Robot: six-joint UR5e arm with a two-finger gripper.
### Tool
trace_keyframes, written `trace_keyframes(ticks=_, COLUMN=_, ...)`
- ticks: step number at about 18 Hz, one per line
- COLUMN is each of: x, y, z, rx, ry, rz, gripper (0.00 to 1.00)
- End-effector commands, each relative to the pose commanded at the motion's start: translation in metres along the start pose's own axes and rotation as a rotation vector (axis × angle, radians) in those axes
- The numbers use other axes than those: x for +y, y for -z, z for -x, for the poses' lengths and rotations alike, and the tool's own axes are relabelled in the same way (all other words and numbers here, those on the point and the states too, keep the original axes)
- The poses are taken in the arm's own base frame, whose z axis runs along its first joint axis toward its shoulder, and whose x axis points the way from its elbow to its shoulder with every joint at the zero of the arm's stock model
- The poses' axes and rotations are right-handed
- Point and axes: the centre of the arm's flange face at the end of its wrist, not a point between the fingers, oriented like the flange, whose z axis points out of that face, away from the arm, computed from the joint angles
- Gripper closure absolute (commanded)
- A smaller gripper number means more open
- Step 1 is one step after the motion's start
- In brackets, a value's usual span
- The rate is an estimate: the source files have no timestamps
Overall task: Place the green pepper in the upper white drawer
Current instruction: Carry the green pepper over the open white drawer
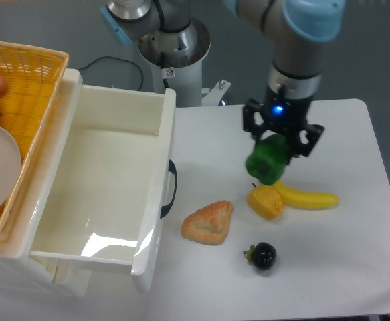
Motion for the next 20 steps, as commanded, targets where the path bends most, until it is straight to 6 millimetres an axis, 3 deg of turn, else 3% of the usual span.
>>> trace_keyframes(ticks=2, x=-0.004, y=0.011, z=-0.014, rx=0.015, ry=0.033, rz=-0.031, gripper=0.59)
trace_keyframes(ticks=7, x=-0.031, y=0.016, z=-0.075, rx=0.068, ry=0.079, rz=-0.086, gripper=0.58)
trace_keyframes(ticks=13, x=-0.068, y=-0.002, z=-0.137, rx=0.150, ry=0.032, rz=-0.100, gripper=0.58)
trace_keyframes(ticks=20, x=-0.080, y=-0.025, z=-0.165, rx=0.200, ry=-0.013, rz=-0.078, gripper=0.58)
